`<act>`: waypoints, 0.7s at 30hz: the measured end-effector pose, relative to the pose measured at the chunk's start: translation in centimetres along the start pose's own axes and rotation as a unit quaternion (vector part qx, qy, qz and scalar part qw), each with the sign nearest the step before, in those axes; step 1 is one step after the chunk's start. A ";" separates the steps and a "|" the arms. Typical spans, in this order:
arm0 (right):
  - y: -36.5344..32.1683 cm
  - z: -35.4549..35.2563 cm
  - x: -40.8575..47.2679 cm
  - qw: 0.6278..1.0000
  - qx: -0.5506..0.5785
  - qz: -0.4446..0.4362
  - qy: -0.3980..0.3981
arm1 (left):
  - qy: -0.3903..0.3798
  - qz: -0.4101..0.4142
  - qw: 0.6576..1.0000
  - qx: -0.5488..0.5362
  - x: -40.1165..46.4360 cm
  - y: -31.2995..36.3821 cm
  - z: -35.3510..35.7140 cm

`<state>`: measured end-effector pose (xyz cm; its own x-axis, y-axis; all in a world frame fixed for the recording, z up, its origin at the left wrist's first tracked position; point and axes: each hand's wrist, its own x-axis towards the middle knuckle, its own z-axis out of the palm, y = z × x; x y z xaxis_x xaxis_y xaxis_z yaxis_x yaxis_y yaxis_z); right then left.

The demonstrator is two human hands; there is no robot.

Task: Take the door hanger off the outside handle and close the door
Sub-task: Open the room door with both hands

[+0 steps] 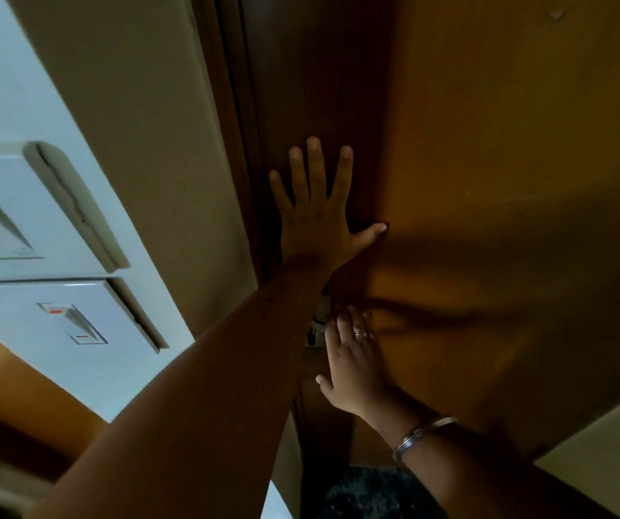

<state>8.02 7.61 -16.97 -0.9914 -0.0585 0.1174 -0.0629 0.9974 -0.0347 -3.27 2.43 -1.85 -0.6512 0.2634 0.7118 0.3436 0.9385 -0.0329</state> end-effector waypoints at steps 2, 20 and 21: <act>0.2 0.4 -0.1 1.000 0.024 -0.011 -0.012 | 0.004 0.001 1.000 0.004 -0.1 0.0 0.2; 1.5 -4.1 -3.0 0.986 0.050 -0.075 -0.140 | -0.052 -0.031 0.998 0.012 -2.1 0.8 -2.6; 1.6 -4.4 -3.1 0.986 0.027 -0.089 -0.136 | -0.058 -0.030 0.998 0.010 -2.4 0.7 -3.1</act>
<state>11.51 9.57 -13.00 -0.9580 -0.2487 -0.1431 -0.2373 0.9671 -0.0919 0.59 1.75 -1.43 -0.7444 0.2290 0.6273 0.2884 0.9575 -0.0074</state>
